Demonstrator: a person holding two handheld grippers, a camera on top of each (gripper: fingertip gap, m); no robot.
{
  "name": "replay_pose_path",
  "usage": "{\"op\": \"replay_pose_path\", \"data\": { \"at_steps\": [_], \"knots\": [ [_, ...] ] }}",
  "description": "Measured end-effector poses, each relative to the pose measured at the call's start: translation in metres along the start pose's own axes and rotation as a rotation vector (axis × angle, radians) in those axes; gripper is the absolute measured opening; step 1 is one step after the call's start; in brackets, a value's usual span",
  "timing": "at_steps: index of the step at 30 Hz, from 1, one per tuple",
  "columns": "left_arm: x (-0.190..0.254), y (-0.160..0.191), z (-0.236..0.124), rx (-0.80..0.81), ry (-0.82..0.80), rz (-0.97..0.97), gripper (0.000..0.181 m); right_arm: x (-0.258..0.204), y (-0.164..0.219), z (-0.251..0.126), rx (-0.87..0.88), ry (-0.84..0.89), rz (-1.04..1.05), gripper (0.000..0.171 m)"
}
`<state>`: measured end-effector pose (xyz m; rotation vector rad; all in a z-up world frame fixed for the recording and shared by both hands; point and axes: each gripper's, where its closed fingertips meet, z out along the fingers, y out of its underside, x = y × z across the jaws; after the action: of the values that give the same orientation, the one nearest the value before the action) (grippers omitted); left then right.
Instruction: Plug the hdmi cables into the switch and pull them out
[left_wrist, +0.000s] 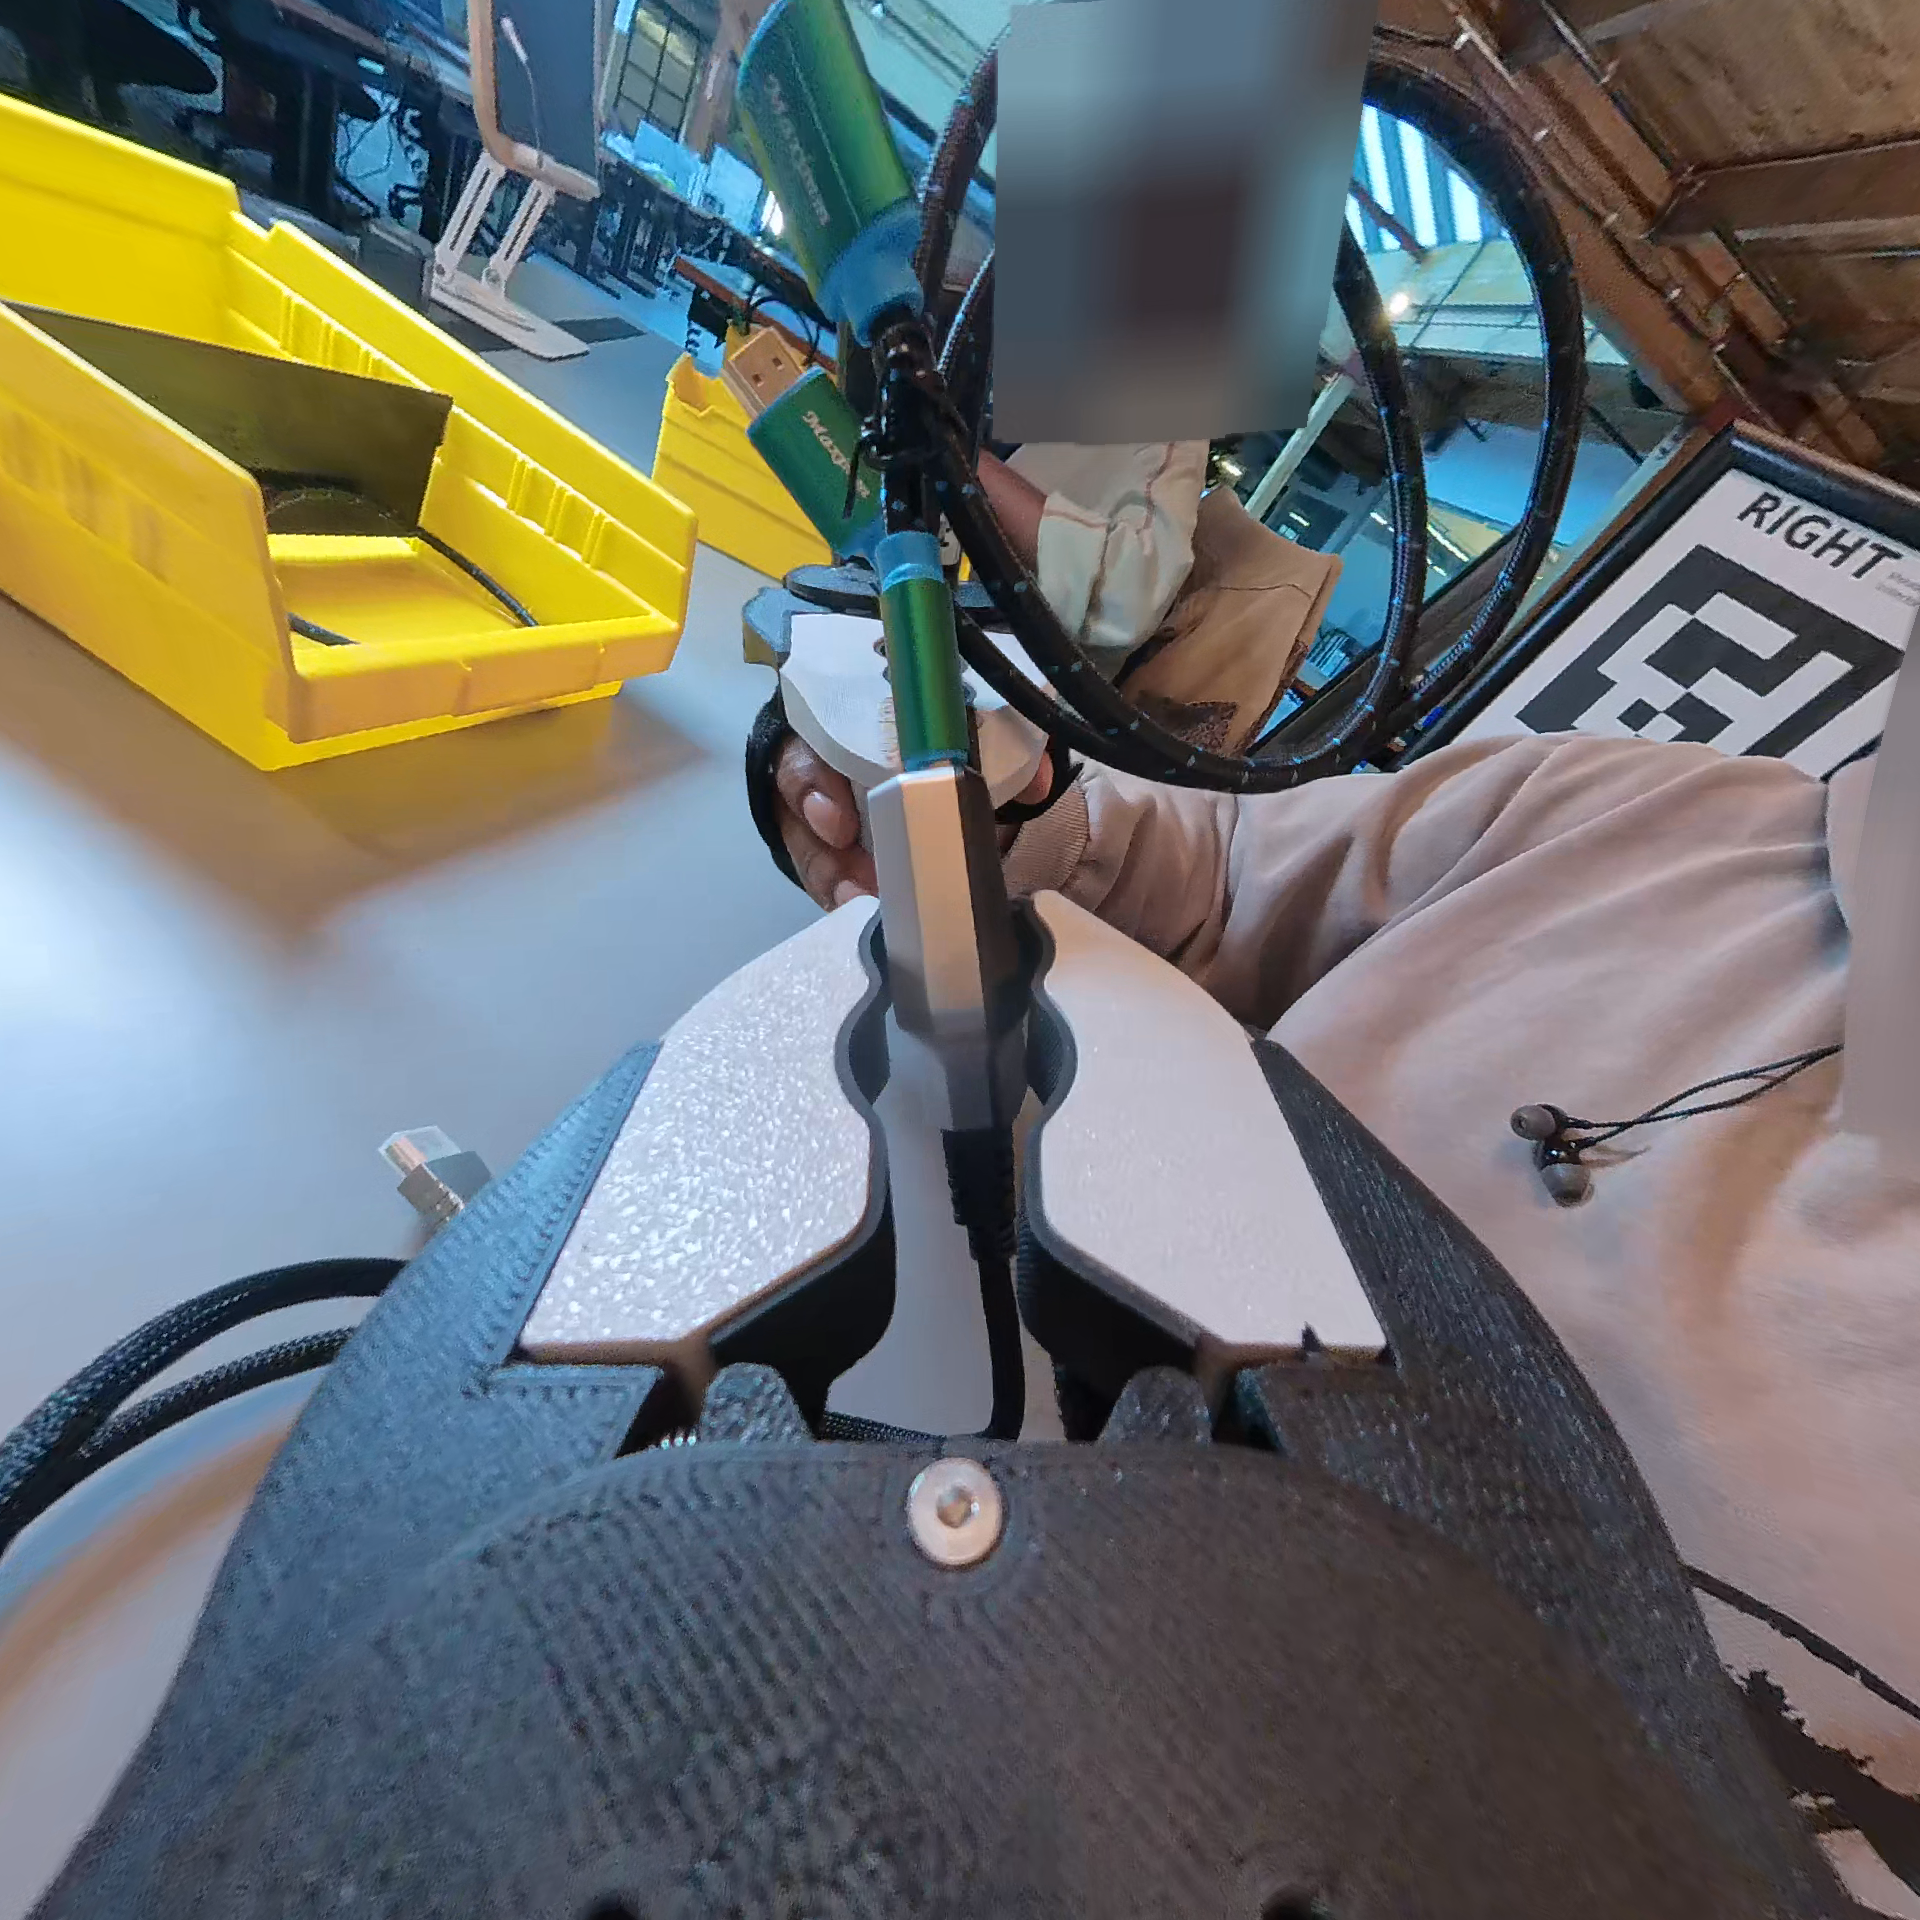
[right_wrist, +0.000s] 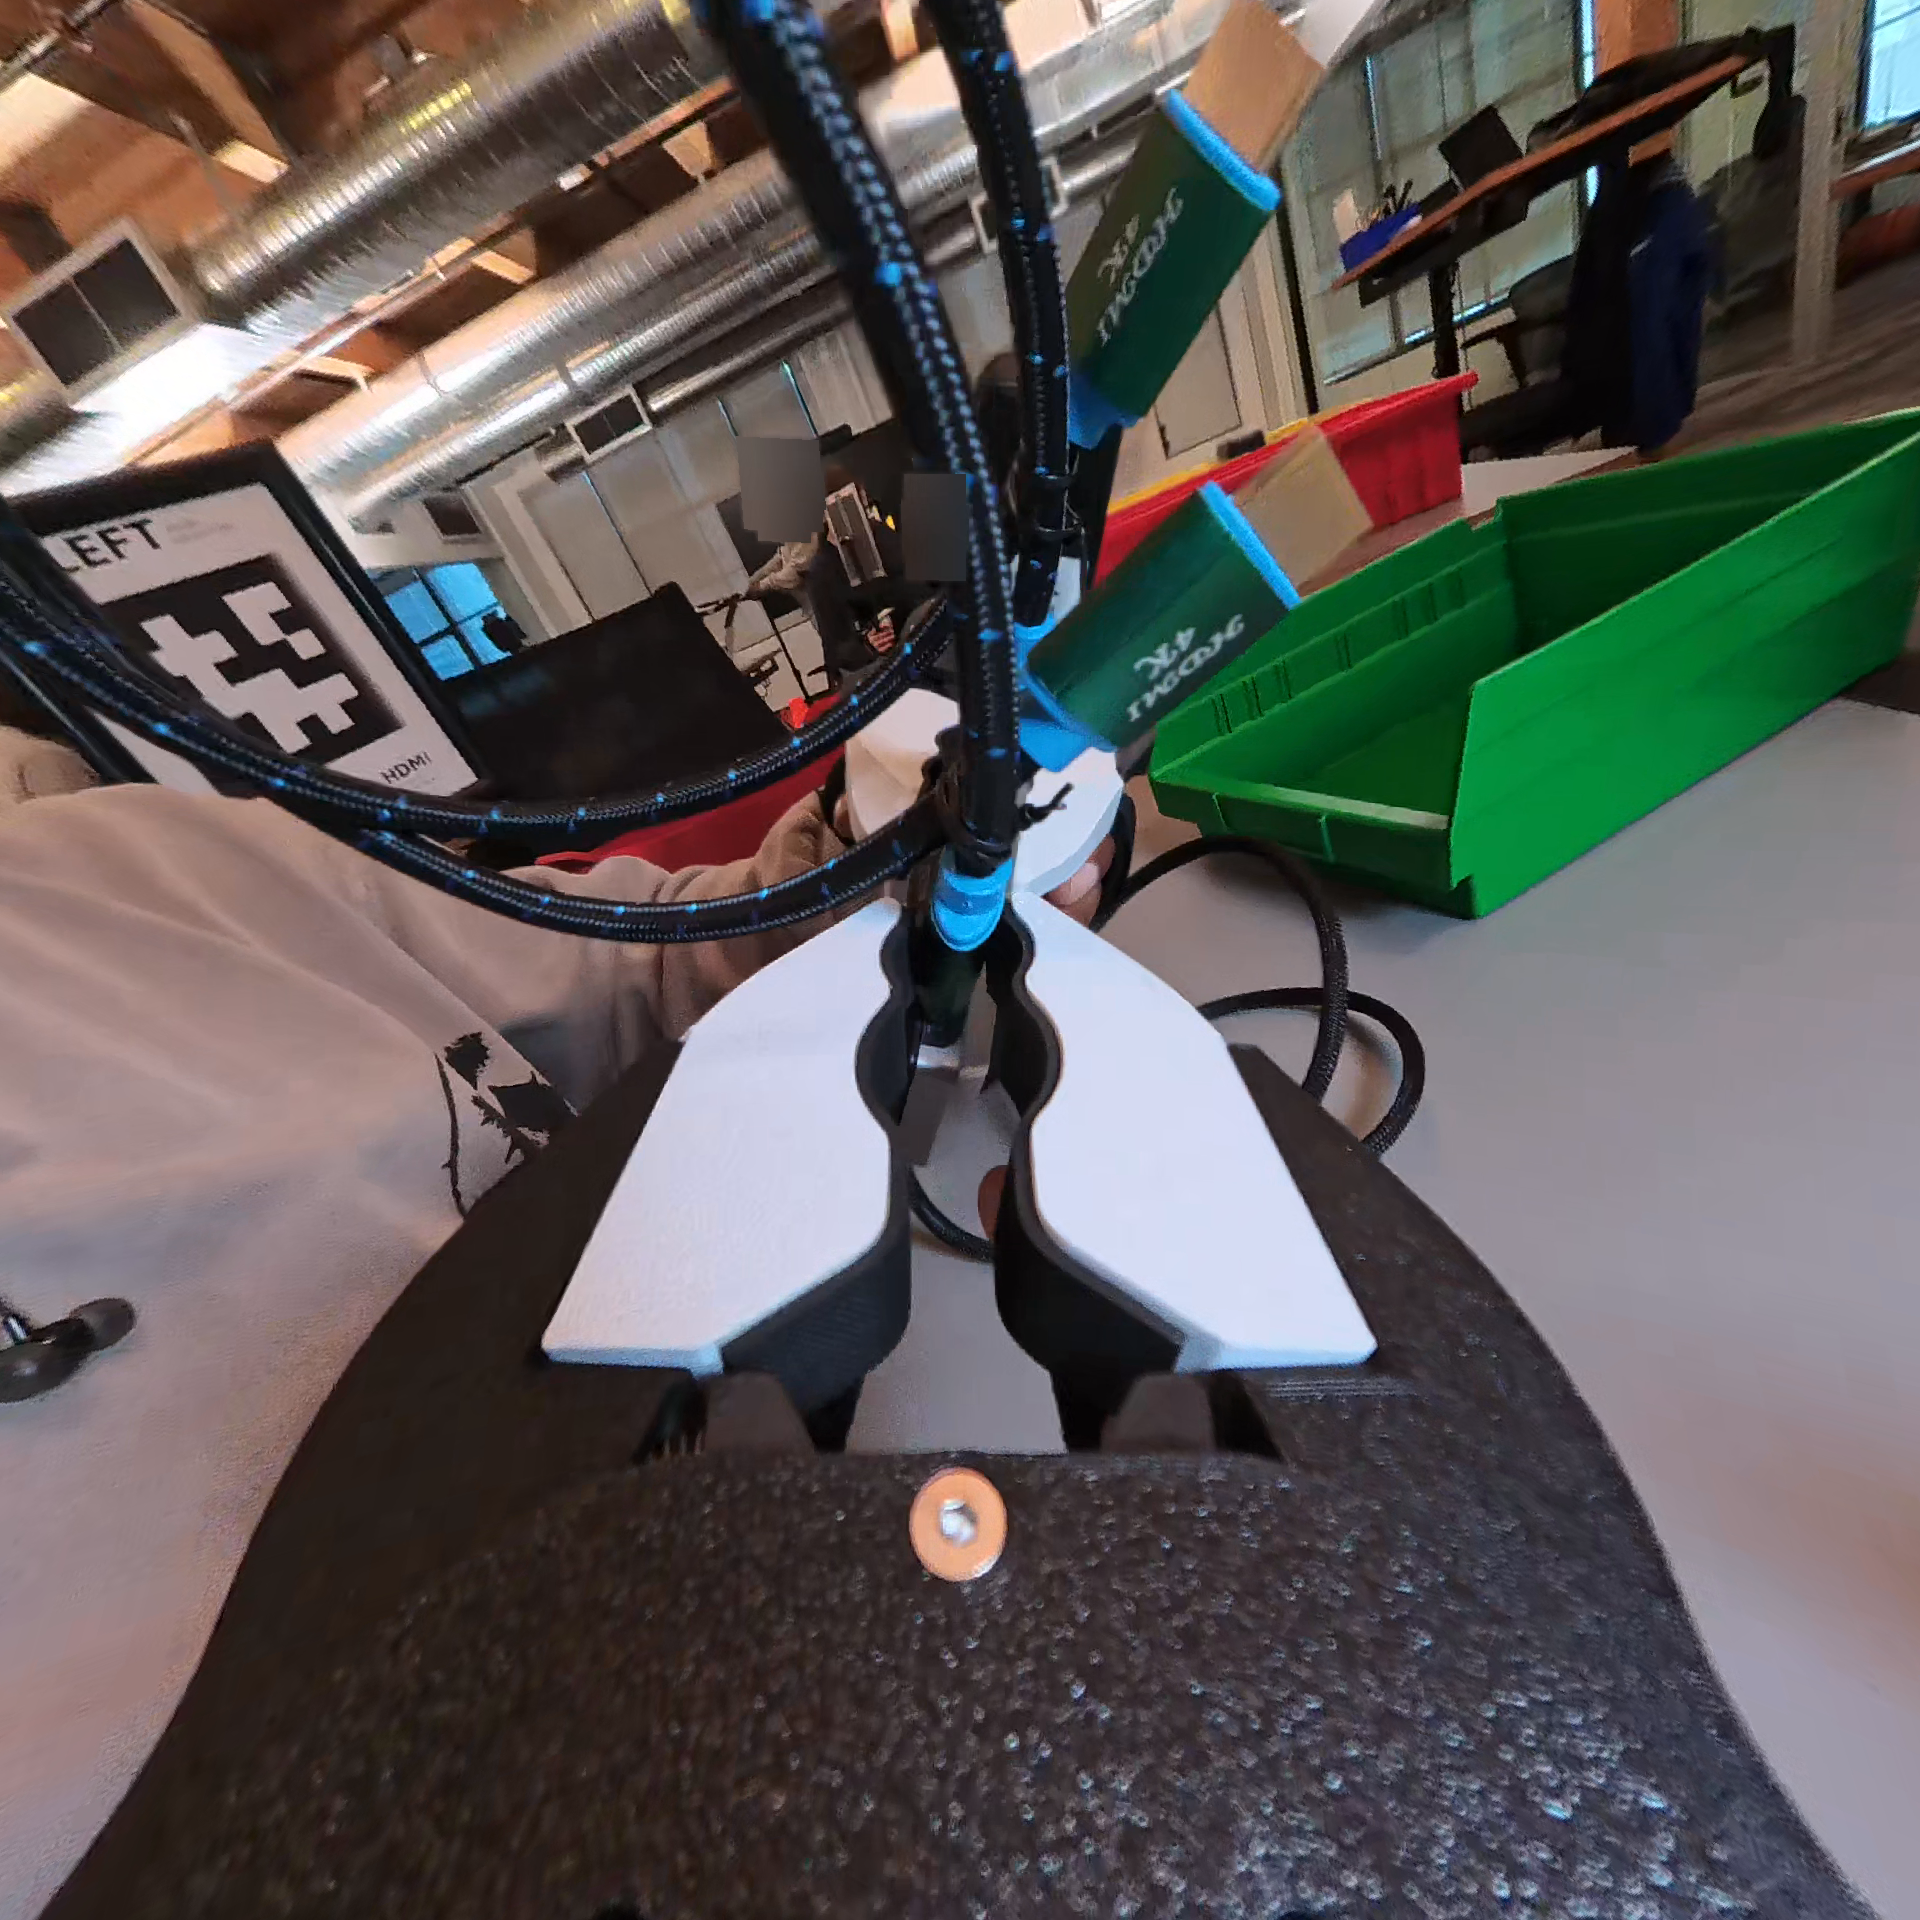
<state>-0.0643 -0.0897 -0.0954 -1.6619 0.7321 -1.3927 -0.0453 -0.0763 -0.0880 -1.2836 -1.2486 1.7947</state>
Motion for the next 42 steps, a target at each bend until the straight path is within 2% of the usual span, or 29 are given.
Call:
{"op": "replay_pose_path", "data": {
  "at_steps": [3,7,9,11,15,20,34,42],
  "knots": [
    [0.000,-0.004,0.001,0.037,-0.029,0.095,0.024,-0.001,-0.004,0.000,0.029,0.007,-0.008,0.012],
    [0.001,0.007,0.017,0.006,-0.067,0.216,0.046,0.000,-0.006,-0.001,0.075,-0.004,0.006,0.012],
    [-0.004,0.016,0.030,-0.034,-0.117,0.266,0.039,-0.003,-0.003,0.002,0.070,-0.022,-0.004,0.012],
    [0.002,0.016,0.033,-0.031,-0.099,0.288,0.029,-0.007,-0.005,0.001,0.071,-0.036,-0.030,0.012],
    [0.004,0.017,0.030,-0.060,-0.097,0.278,0.026,-0.011,-0.010,-0.002,0.066,-0.008,-0.134,0.012],
    [0.005,0.019,0.028,-0.074,-0.075,0.241,0.025,-0.013,-0.009,-0.004,0.015,0.023,-0.225,0.011],
    [0.034,0.001,0.037,-0.058,-0.013,0.302,0.024,-0.048,-0.038,-0.005,0.044,-0.095,-0.377,0.011],
    [0.035,-0.007,0.036,-0.006,-0.032,0.294,0.025,-0.048,-0.051,0.000,0.081,-0.088,-0.359,0.011]
  ]
}}
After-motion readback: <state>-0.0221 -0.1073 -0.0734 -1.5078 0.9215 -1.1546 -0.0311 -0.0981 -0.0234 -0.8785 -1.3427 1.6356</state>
